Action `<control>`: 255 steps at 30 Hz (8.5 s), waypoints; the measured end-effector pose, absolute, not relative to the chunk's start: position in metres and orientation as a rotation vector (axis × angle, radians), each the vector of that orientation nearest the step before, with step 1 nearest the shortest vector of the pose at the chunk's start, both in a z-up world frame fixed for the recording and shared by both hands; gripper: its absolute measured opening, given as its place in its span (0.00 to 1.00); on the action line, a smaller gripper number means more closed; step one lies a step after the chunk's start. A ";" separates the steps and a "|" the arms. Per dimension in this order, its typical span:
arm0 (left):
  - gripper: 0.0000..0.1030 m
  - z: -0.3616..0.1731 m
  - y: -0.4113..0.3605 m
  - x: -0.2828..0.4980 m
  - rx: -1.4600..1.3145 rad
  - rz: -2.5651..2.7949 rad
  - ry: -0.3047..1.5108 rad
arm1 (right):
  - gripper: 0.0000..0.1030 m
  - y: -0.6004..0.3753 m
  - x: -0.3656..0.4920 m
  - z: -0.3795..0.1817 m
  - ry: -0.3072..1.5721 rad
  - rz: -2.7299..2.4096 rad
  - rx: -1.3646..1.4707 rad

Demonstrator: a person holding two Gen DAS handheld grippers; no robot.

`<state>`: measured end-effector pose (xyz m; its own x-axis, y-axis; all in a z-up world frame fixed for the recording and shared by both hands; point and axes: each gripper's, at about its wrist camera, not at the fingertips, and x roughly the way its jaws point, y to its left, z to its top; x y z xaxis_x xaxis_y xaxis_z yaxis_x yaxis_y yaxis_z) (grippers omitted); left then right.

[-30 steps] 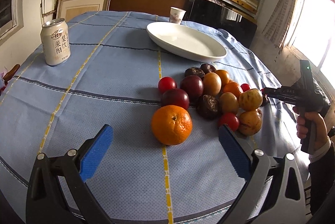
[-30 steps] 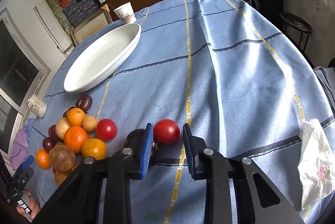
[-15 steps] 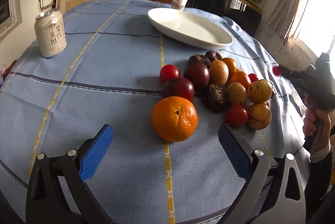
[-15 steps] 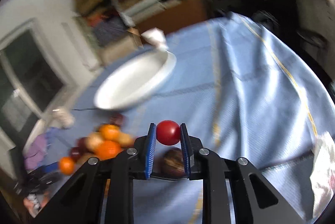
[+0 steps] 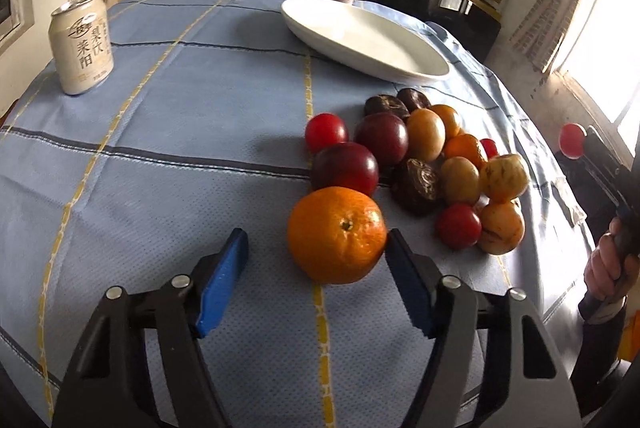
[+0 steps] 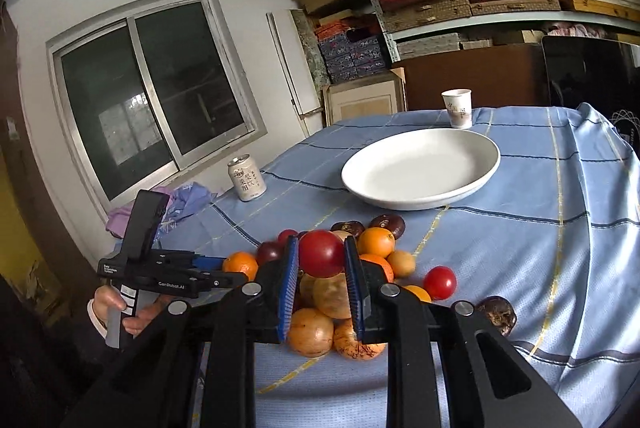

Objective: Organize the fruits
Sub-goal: 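Grasp a red cherry tomato with the right tool while the left tool grasps a mandarin orange, then carry both fruits onto the white plate and open both tools, then withdraw both open tools from the plate back toward the fruit pile, then grasp a brown potato-like fruit with the right tool while the left tool grasps a dark red plum, then carry both fruits onto the white plate and open both tools, then grasp a dark purple fruit with the right tool while the left tool grasps a red tomato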

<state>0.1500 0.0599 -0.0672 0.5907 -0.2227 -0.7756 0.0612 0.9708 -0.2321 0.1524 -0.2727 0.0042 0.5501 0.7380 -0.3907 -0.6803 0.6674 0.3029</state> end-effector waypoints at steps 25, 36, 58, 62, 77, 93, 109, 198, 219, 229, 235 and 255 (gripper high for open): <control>0.46 0.022 0.035 0.252 -0.059 -0.302 0.869 | 0.25 -0.246 0.234 0.027 0.672 0.758 0.174; 0.46 -0.018 0.006 0.390 -0.113 -0.256 1.041 | 0.28 -0.219 0.361 -0.028 0.863 0.582 0.257; 0.96 -0.008 0.040 0.199 -0.100 -0.058 0.762 | 0.86 -0.240 0.218 -0.012 0.620 0.574 0.168; 0.96 -0.030 0.048 0.192 -0.142 -0.025 0.824 | 0.88 -0.232 0.191 -0.009 0.561 0.561 0.101; 0.96 -0.042 0.057 0.175 -0.157 -0.008 0.848 | 0.92 -0.251 0.178 -0.017 0.581 0.447 0.158; 0.96 -0.047 0.049 0.177 -0.126 -0.010 0.875 | 0.92 -0.209 0.161 -0.030 0.631 0.596 -0.066; 0.96 -0.047 0.048 0.173 -0.103 -0.010 0.876 | 0.73 -0.197 0.161 -0.038 0.666 0.610 -0.130; 0.38 0.016 0.022 0.298 -0.091 -0.228 0.803 | 0.44 -0.179 0.281 -0.005 0.658 0.404 0.035; 0.96 0.021 0.029 0.274 -0.071 -0.124 0.699 | 0.72 -0.220 0.283 0.010 0.615 0.448 0.087; 0.96 -0.012 0.059 0.180 -0.059 -0.035 0.651 | 0.75 -0.302 0.208 -0.018 0.585 0.358 0.068; 0.96 -0.023 0.061 0.164 -0.085 -0.075 0.691 | 0.75 -0.305 0.193 -0.031 0.623 0.369 0.056; 0.96 -0.037 0.059 0.176 -0.077 -0.034 0.786 | 0.75 -0.289 0.202 -0.057 0.759 0.310 -0.055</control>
<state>0.1762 0.0593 -0.0365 0.7062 -0.0593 -0.7056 0.0017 0.9966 -0.0820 0.2024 -0.2885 -0.0565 0.6825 0.2568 -0.6843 -0.2962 0.9531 0.0623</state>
